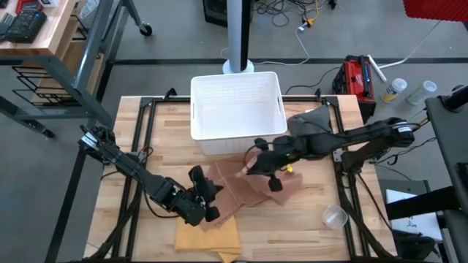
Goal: Fold towel
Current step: Fold the brown squared towel
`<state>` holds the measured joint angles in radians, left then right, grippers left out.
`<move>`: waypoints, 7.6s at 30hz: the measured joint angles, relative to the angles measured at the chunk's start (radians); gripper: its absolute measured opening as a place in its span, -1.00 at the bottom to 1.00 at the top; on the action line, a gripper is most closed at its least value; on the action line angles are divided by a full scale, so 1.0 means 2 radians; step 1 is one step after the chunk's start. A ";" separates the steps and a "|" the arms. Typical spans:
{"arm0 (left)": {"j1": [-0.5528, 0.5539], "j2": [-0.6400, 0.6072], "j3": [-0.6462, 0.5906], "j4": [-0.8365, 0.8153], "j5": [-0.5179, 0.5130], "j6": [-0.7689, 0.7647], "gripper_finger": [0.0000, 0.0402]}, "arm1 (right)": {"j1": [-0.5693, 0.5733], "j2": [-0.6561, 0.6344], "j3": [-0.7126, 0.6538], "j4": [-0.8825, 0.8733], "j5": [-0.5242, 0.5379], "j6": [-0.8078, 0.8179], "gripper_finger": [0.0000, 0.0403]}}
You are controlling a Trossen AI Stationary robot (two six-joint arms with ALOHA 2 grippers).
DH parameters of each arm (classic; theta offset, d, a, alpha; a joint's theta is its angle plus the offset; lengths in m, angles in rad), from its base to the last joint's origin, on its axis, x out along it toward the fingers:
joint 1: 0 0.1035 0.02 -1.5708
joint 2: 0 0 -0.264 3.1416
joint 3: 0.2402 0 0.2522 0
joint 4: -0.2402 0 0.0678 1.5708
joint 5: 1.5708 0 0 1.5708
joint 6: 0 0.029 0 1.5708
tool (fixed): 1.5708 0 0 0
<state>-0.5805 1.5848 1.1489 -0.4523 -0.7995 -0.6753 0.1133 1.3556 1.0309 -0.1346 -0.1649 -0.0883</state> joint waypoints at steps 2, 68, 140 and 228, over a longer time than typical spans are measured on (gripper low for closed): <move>0.011 0.000 0.000 0.015 -0.001 0.027 -1.00 | 0.003 -0.020 0.000 -0.001 0.000 0.002 -1.00; -0.013 0.119 -0.017 -0.016 0.250 0.011 -0.99 | 0.011 -0.086 -0.020 -0.230 0.084 0.009 -1.00; -0.005 0.036 -0.015 0.008 0.194 -0.130 -0.43 | 0.068 0.190 0.184 -0.139 0.201 -0.071 -1.00; 0.021 0.022 0.595 -0.300 -0.107 0.219 -1.00 | 0.119 0.036 -0.018 -0.025 0.124 -0.078 -0.47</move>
<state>-0.5389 1.6282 2.3390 -1.0520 -1.0133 -0.2382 0.3515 1.4285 0.9944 -0.1855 0.0822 -0.2447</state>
